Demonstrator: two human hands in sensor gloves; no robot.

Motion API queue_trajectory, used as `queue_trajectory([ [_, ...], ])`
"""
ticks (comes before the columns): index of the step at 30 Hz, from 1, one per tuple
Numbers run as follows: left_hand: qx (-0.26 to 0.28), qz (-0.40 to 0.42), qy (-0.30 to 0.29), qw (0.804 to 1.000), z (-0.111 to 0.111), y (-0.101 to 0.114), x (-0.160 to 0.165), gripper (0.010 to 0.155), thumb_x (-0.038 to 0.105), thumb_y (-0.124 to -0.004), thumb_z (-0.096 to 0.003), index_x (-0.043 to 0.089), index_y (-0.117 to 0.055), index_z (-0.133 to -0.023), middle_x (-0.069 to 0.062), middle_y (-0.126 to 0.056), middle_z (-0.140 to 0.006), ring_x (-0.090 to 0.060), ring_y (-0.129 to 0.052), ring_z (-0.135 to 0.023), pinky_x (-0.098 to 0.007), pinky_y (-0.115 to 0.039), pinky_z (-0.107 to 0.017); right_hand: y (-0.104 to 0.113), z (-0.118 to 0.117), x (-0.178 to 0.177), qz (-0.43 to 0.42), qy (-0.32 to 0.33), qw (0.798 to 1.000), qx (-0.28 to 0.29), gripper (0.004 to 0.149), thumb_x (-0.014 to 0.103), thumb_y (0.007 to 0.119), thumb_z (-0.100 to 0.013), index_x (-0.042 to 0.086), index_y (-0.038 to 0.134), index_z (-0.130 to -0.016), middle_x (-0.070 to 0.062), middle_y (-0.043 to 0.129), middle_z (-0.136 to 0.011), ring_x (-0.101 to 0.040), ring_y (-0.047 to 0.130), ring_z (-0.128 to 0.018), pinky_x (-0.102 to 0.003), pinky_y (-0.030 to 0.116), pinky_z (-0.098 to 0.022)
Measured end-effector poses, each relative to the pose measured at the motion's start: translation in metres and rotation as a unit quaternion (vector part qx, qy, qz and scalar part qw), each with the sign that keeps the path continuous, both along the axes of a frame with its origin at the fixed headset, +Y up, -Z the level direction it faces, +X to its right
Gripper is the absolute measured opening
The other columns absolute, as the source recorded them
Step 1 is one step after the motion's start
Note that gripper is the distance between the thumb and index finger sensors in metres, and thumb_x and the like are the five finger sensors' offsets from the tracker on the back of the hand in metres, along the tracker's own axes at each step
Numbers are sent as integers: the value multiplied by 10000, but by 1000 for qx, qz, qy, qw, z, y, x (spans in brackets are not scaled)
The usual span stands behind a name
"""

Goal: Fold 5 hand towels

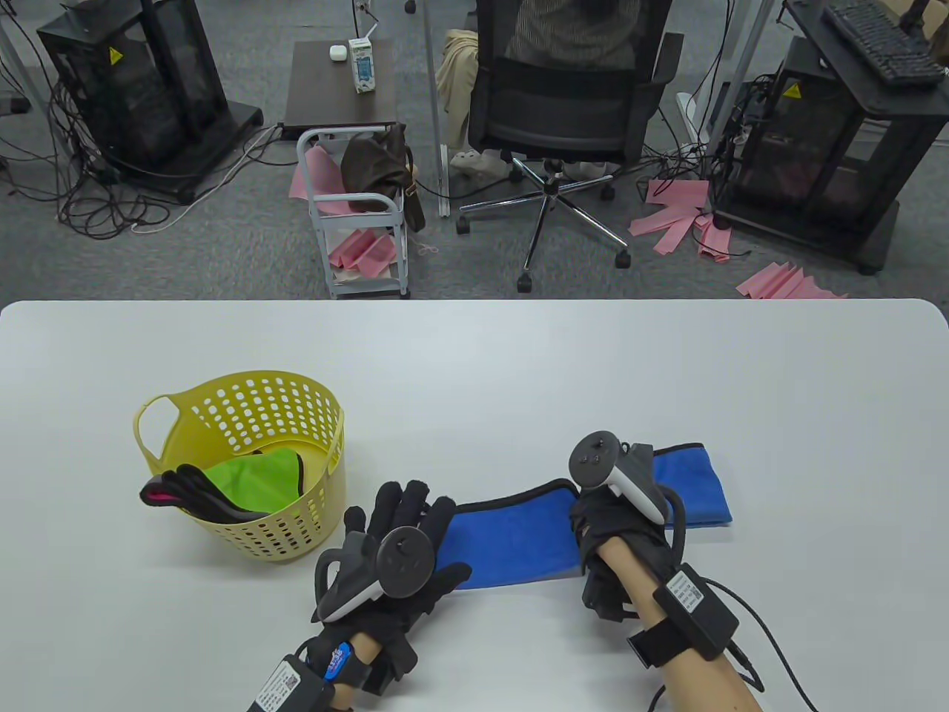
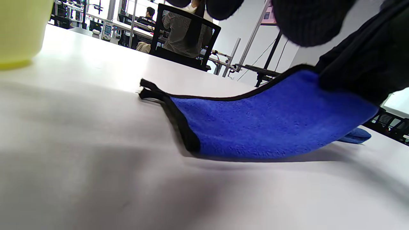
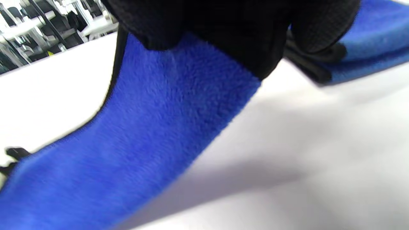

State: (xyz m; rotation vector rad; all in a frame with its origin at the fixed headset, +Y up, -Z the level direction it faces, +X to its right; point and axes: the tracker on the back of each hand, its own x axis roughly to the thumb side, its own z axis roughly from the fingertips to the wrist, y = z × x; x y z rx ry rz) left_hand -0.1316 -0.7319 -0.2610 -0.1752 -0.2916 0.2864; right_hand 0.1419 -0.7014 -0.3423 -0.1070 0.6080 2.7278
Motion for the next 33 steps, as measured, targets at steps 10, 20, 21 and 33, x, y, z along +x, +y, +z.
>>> queue_trajectory([
  [10,6,7,1,1000,0,1,-2,853,707,-592,-493,347,-302,-1209,-116,-201,-1292,-478,-209,-1178,-813,-235,-732,41,10,-33,156,50,974,155,528,295,809,-565,61,576,-976,-87,826,-832,-345,838,-651,-636,651,-597],
  [20,4,3,-2,1000,2,1,-1,851,704,-593,-495,344,-303,-1210,-129,-187,-1288,-480,-202,-1175,-812,-236,-731,-9,28,-91,102,112,984,91,519,274,752,-594,32,538,-1001,-107,795,-878,-368,825,-689,-650,642,-600],
  [21,4,3,-3,1000,2,2,-1,851,704,-594,-494,344,-305,-1210,-128,-186,-1288,-480,-201,-1176,-812,-236,-731,-13,28,-92,99,111,985,89,519,277,750,-593,34,539,-1000,-103,797,-877,-363,830,-687,-645,650,-598],
  [33,1,5,-4,1000,2,2,-1,847,699,-597,-497,343,-309,-1209,-127,-181,-1287,-481,-198,-1174,-811,-234,-731,-14,18,-61,-74,94,993,18,547,340,642,-627,6,530,-1047,-192,779,-970,-436,811,-757,-664,634,-603],
])
